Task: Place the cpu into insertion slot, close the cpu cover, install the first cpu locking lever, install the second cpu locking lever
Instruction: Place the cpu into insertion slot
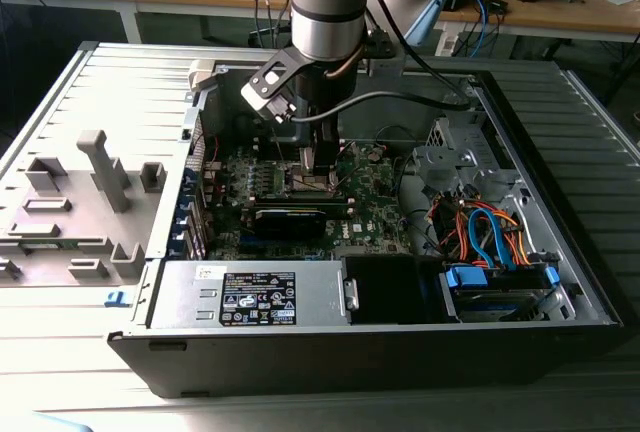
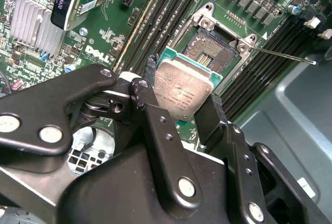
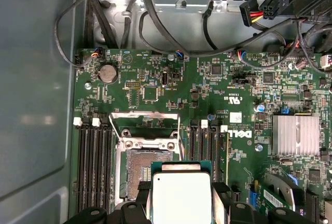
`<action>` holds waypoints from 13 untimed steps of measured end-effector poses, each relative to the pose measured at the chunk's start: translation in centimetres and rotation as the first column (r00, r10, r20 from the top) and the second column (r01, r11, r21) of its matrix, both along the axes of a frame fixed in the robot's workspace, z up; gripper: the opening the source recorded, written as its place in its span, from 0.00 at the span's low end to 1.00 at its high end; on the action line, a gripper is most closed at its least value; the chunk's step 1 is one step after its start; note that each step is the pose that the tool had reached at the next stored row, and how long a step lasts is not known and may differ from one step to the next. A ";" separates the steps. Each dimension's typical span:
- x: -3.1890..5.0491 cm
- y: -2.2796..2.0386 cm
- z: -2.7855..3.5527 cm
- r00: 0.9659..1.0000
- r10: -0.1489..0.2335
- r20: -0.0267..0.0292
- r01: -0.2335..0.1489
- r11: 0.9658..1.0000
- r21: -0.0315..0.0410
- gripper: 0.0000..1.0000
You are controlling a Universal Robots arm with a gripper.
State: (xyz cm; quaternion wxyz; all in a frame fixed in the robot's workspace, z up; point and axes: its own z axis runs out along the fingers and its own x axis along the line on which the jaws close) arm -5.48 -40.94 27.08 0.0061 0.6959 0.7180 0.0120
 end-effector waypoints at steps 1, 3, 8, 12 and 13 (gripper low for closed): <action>0.00 0.00 -0.01 1.000 -0.001 0.000 0.001 1.000 0.000 0.55; 0.00 0.00 -0.03 1.000 -0.002 0.000 0.002 1.000 0.000 0.55; 0.00 0.00 -0.11 1.000 -0.006 0.000 0.006 1.000 0.000 0.55; 0.00 0.00 -0.18 1.000 -0.009 0.000 0.009 1.000 0.000 0.55; 0.00 0.00 -0.21 1.000 -0.011 0.000 0.011 1.000 0.000 0.55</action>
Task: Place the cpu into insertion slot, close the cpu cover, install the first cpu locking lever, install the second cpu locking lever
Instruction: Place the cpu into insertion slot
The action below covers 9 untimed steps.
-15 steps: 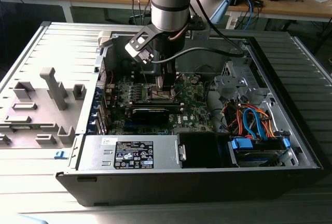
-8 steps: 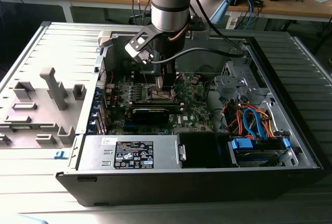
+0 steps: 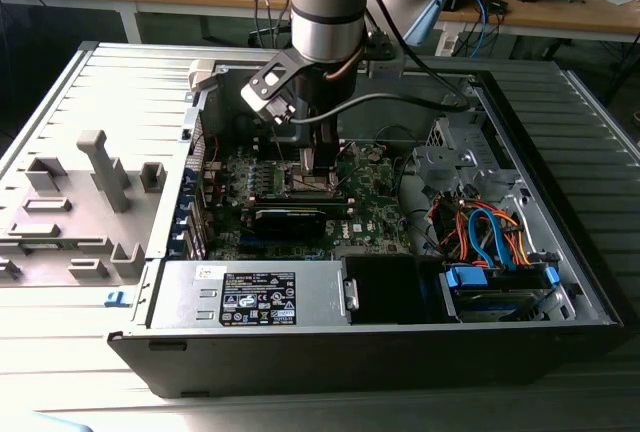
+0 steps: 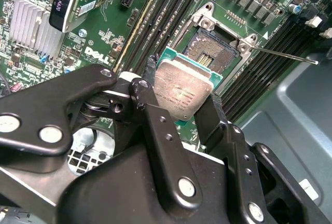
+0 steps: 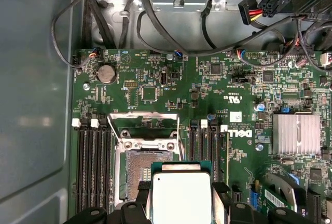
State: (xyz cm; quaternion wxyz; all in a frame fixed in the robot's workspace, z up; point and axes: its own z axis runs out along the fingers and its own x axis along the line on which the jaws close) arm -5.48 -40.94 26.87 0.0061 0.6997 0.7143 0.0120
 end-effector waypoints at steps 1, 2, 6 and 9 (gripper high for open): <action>0.00 0.00 -0.01 1.000 -0.001 0.000 0.001 1.000 0.000 0.55; 0.00 0.00 -0.03 1.000 -0.001 0.000 0.001 1.000 0.000 0.55; 0.00 0.00 -0.09 1.000 -0.004 0.000 0.004 1.000 0.000 0.55; 0.00 0.00 -0.15 1.000 -0.006 0.000 0.006 1.000 0.000 0.55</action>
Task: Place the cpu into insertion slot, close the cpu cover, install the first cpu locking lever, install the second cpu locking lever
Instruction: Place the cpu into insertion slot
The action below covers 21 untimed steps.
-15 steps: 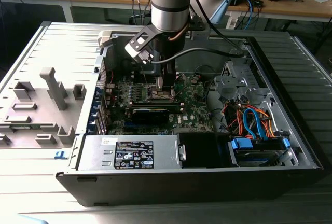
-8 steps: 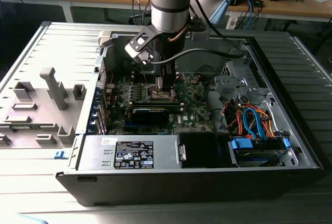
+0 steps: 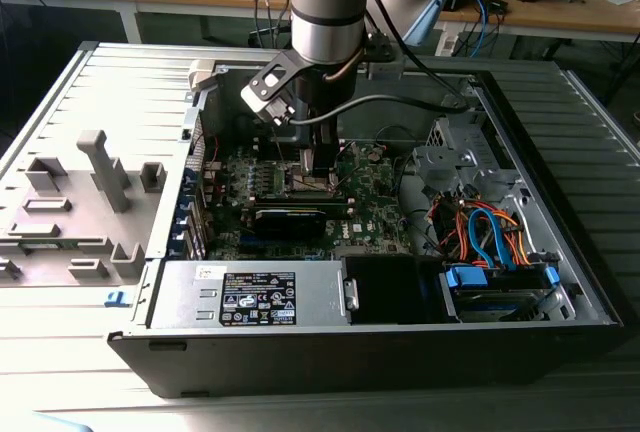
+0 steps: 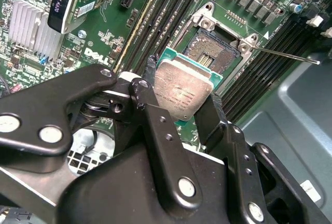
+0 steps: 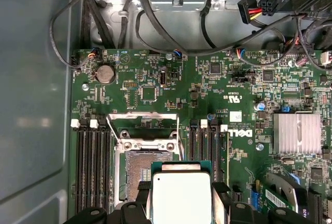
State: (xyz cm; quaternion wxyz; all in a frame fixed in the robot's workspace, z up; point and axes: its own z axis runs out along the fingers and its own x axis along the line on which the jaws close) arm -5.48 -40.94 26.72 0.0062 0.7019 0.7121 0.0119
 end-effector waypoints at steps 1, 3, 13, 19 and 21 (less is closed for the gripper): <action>0.00 0.00 -0.02 1.000 -0.001 0.000 0.001 1.000 0.000 0.55; 0.00 0.00 -0.06 1.000 -0.003 0.000 0.003 1.000 0.000 0.55; 0.00 0.00 -0.22 1.000 -0.009 0.000 0.009 1.000 0.000 0.55; 0.00 0.00 -0.30 1.000 -0.013 0.000 0.013 1.000 0.000 0.55; 0.00 0.00 -0.33 1.000 -0.014 0.000 0.014 1.000 0.000 0.55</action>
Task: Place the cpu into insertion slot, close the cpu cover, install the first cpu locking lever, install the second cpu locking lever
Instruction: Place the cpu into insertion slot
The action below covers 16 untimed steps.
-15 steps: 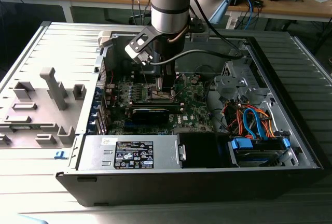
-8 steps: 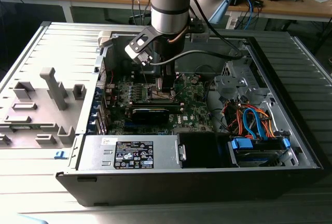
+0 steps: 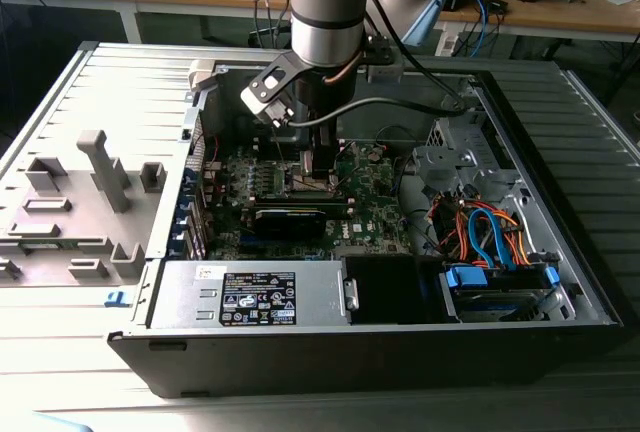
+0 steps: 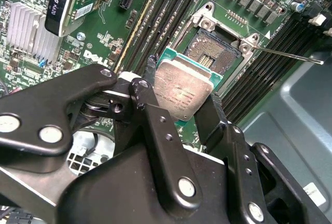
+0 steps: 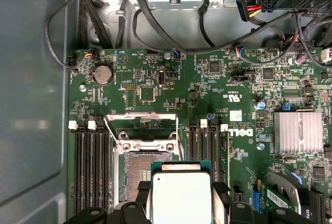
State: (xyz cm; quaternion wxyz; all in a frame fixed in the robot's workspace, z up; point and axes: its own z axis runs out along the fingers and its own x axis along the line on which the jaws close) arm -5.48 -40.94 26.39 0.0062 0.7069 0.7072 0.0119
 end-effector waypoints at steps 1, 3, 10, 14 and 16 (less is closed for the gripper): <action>0.00 0.00 -0.01 1.000 0.000 0.000 0.000 1.000 0.000 0.55; 0.00 0.00 -0.03 1.000 -0.001 0.000 0.001 1.000 0.000 0.55; 0.00 0.00 -0.15 1.000 -0.005 0.000 0.005 1.000 0.000 0.55; 0.00 0.00 -0.21 1.000 -0.007 0.000 0.007 1.000 0.000 0.55; 0.00 0.00 -0.23 1.000 -0.008 0.000 0.008 1.000 0.000 0.55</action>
